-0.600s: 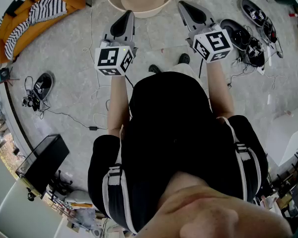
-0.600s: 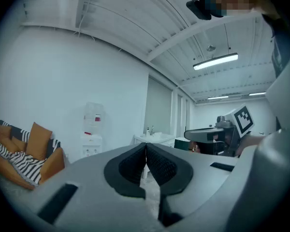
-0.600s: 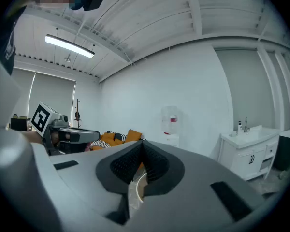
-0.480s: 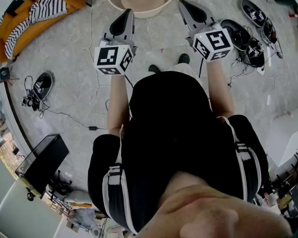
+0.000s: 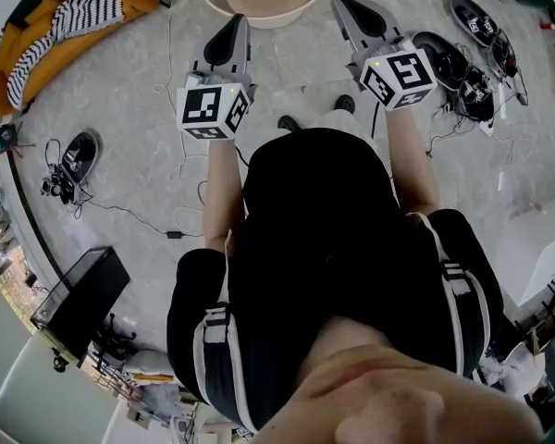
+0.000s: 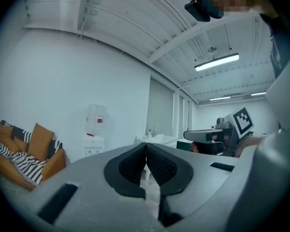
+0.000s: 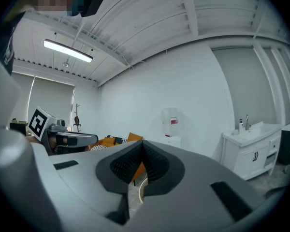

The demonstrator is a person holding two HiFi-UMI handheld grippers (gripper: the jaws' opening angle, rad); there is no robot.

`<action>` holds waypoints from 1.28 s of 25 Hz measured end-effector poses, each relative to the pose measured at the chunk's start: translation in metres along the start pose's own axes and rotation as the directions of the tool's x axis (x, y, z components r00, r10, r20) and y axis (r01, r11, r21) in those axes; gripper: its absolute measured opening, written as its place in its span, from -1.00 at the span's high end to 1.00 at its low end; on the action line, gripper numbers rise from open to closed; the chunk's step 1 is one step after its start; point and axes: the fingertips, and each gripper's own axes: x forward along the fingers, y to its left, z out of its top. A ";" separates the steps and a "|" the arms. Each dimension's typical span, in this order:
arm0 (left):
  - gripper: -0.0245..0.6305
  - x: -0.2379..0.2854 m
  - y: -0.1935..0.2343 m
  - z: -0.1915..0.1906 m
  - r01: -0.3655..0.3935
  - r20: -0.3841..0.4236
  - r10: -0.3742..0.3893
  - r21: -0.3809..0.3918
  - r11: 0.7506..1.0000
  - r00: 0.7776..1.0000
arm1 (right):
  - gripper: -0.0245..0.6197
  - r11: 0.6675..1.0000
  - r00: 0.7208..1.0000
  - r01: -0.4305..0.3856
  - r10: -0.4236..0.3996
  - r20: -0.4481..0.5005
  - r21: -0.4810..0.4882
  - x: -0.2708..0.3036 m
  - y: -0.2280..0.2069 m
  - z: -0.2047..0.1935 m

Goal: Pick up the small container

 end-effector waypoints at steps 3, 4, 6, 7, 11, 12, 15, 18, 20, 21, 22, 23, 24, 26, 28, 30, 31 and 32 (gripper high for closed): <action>0.87 -0.001 0.005 -0.006 0.003 -0.017 -0.003 -0.008 1.000 1.000 | 0.91 1.000 1.000 0.009 -0.009 -0.017 0.000 0.008 -0.001 -0.006; 0.87 0.000 0.008 -0.008 0.005 -0.024 -0.005 -0.013 1.000 1.000 | 0.91 1.000 1.000 0.011 -0.011 -0.024 0.003 0.011 -0.001 -0.009; 0.87 0.002 0.014 -0.015 0.006 -0.038 -0.007 -0.023 1.000 0.999 | 0.91 1.000 0.999 0.010 -0.010 -0.037 0.011 0.018 0.000 -0.015; 0.87 0.005 0.016 -0.018 0.005 -0.044 -0.006 -0.028 1.000 0.999 | 0.91 1.000 0.999 0.007 -0.006 -0.046 0.013 0.021 -0.001 -0.018; 0.87 0.023 0.025 -0.026 -0.016 -0.056 0.014 -0.037 0.999 0.998 | 0.91 1.000 0.997 -0.021 0.022 -0.074 0.016 0.037 -0.013 -0.031; 0.87 0.029 0.029 -0.026 -0.024 -0.057 0.022 -0.036 0.999 0.998 | 0.91 0.999 0.996 -0.029 0.030 -0.079 0.018 0.045 -0.018 -0.032; 0.87 0.052 0.043 -0.023 -0.047 -0.063 0.046 -0.026 0.999 0.997 | 0.91 0.998 0.995 -0.055 0.057 -0.083 0.021 0.073 -0.039 -0.031; 0.87 0.079 0.061 -0.015 -0.074 -0.067 0.073 -0.015 0.997 0.995 | 0.91 0.996 0.994 -0.084 0.086 -0.069 0.026 0.108 -0.063 -0.024; 0.87 0.099 0.076 -0.008 -0.097 -0.066 0.097 -0.005 0.995 0.993 | 0.91 0.995 0.993 -0.099 0.101 -0.067 0.028 0.135 -0.081 -0.018; 0.87 0.109 0.083 -0.005 -0.110 -0.066 0.110 0.000 0.994 0.992 | 0.91 0.994 0.992 -0.106 0.108 -0.065 0.028 0.148 -0.089 -0.015; 0.87 0.119 0.089 -0.002 -0.122 -0.066 0.123 0.006 0.992 0.990 | 0.91 0.993 0.991 -0.116 0.117 -0.063 0.029 0.160 -0.097 -0.013; 0.87 0.130 0.095 0.000 -0.135 -0.066 0.135 0.010 0.991 0.989 | 0.91 0.991 0.990 -0.129 0.131 -0.060 0.031 0.171 -0.105 -0.011; 0.87 0.140 0.099 0.002 -0.148 -0.065 0.149 0.012 0.989 0.987 | 0.91 0.989 0.987 -0.145 0.147 -0.059 0.032 0.183 -0.113 -0.010; 0.87 0.160 0.108 0.004 -0.176 -0.069 0.176 0.015 0.984 0.982 | 0.91 0.983 0.981 -0.179 0.180 -0.065 0.032 0.204 -0.128 -0.010; 0.87 0.176 0.116 0.003 -0.204 -0.076 0.204 0.016 0.979 0.976 | 0.91 0.977 0.974 -0.211 0.214 -0.079 0.040 0.223 -0.141 -0.015; 0.87 0.188 0.123 0.003 -0.227 -0.078 0.227 0.014 0.974 0.971 | 0.91 0.970 0.965 -0.237 0.242 -0.100 0.055 0.239 -0.151 -0.024; 0.87 0.192 0.126 0.002 -0.237 -0.078 0.237 0.010 0.972 0.968 | 0.91 0.967 0.961 -0.246 0.252 -0.113 0.062 0.246 -0.155 -0.028; 0.87 0.195 0.129 0.001 -0.246 -0.080 0.245 0.004 0.969 0.966 | 0.91 0.965 0.957 -0.253 0.260 -0.124 0.069 0.252 -0.157 -0.033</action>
